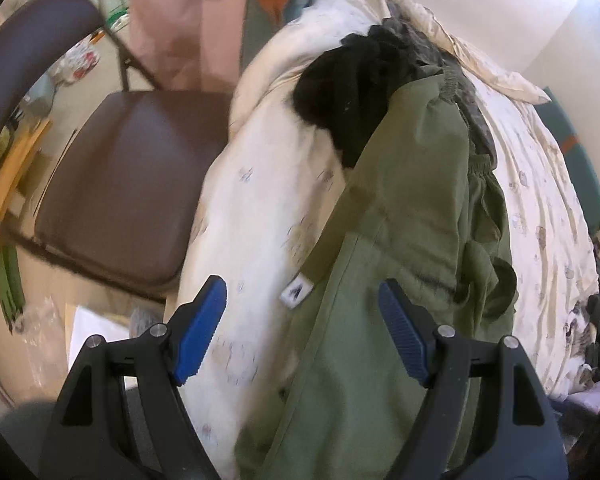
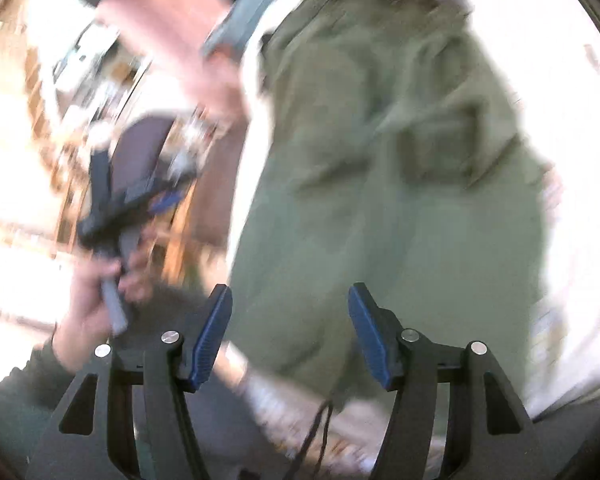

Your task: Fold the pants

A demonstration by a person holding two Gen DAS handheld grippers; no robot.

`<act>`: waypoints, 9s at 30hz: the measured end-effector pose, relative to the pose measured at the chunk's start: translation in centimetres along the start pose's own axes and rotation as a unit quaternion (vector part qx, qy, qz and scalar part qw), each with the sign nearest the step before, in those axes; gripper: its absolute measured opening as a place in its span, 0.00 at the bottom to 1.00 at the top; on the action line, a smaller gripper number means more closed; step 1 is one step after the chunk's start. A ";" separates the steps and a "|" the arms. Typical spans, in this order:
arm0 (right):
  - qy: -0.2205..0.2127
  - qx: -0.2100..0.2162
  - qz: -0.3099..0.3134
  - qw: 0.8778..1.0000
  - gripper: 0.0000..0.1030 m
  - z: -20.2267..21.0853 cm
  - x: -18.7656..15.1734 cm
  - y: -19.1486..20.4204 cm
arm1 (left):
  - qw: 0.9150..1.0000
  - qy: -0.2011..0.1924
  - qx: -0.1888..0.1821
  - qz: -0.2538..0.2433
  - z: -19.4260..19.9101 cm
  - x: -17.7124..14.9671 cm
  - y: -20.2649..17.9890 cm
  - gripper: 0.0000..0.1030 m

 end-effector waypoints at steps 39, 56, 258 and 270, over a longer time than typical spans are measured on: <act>-0.048 0.024 -0.200 0.978 0.61 -4.7 4.5 -15.1 | 0.955 -0.213 0.119 -0.167 -4.8 35.3 -14.0 0.14; -0.086 0.030 -0.158 0.983 0.61 -2.5 5.1 -14.6 | 0.882 -0.236 0.295 -0.281 -11.9 43.9 -20.3 0.73; 0.051 -0.173 0.035 0.983 0.65 -2.7 3.2 -6.7 | 0.991 0.014 -0.006 -0.129 -6.0 -10.2 -7.9 1.00; 0.112 -0.260 0.126 0.951 0.65 -7.9 -11.1 -1.1 | 0.990 -0.018 0.008 -0.141 -4.0 -10.9 -7.0 1.00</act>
Point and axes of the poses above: each gripper's, at about its wrist camera, not at the fingertips, and z roughly against the way its jaws point, y to its left, x to its top, the point moved 5 cm from there along -z, roughly the way its jaws point, and after that the axes turned 2 degrees about -x, right-handed, at the moved point
